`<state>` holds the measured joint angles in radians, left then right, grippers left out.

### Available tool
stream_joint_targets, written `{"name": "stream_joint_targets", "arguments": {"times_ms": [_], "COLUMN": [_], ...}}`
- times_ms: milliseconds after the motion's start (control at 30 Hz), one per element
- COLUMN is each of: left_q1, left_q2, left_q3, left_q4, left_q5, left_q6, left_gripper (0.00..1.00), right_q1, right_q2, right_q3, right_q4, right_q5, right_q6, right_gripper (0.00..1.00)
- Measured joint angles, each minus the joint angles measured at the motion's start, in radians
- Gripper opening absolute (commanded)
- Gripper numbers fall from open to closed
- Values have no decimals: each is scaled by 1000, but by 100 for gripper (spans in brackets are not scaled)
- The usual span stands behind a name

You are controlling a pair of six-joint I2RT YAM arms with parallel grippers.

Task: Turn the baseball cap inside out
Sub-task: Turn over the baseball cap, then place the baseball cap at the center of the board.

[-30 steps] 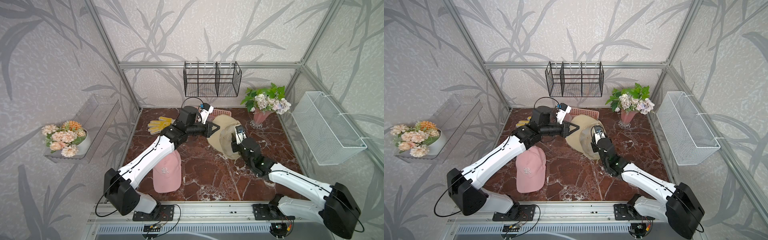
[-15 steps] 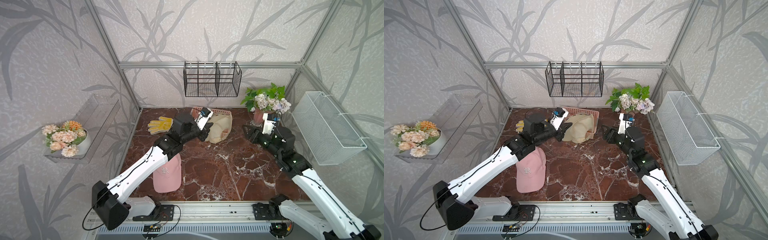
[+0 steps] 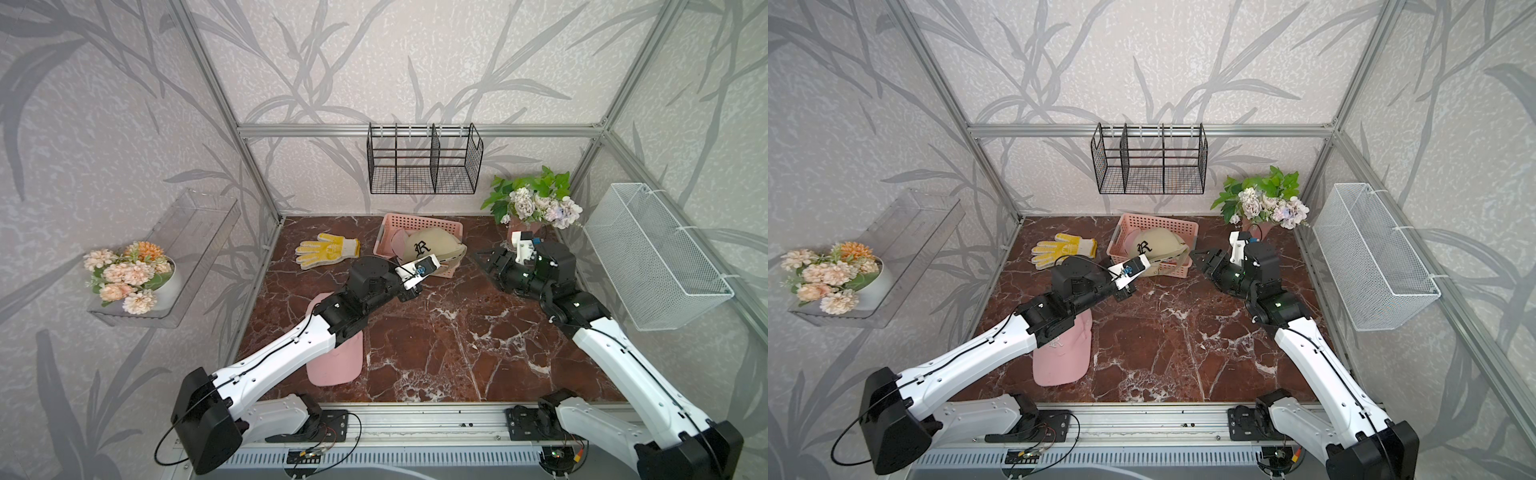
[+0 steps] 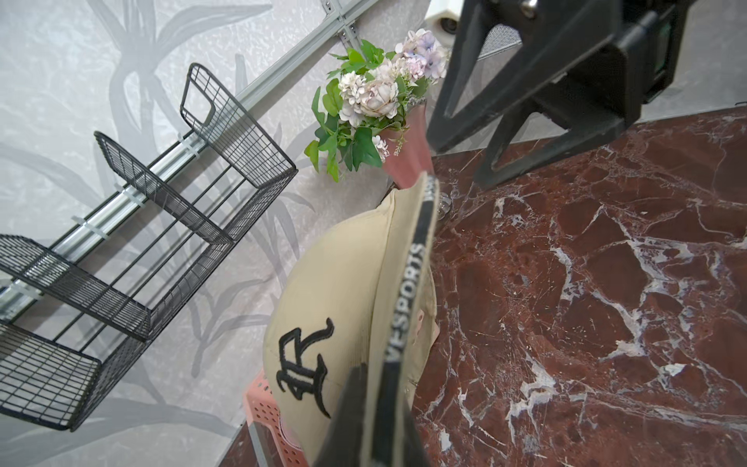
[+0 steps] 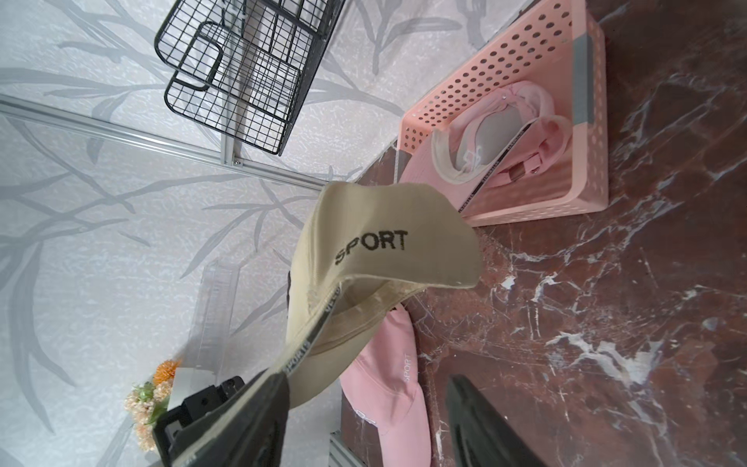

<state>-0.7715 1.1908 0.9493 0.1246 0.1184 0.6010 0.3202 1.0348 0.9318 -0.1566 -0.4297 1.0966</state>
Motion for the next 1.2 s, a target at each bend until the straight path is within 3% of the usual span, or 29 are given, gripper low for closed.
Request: {"name": "stream_joint_targets", "arguments": {"times_ms": [333,600,800,867,933,1067,1200], "left_q1": [-64,-97,-111,-113,-118,-122,-124], "left_q2": [-13,-13,-13,-13,-15,-68,-180], "left_q3": [-49,-57,-58,-63,-68,-75,-96], "left_q4": [53,71,70,66,69,69,72], "left_q5": [-23,-51,-74,-76,-71,-60,-56], "left_q6": [107,156,178,184,182,150,44], "left_gripper": [0,0,0,22,40,58,69], "right_q1": [-3,-3,-3,-3,-3,-3,23], "right_q2": [34,61,65,64,65,68,68], "right_q3": [-21,-40,-49,-49,-51,-67,-100], "right_q4": [72,108,130,137,137,146,201], "right_q5": [-16,-21,-26,-25,-23,-21,-16], "right_q6": [83,105,107,108,96,61,-20], "right_gripper": [55,36,9,0,0,0,0]}}
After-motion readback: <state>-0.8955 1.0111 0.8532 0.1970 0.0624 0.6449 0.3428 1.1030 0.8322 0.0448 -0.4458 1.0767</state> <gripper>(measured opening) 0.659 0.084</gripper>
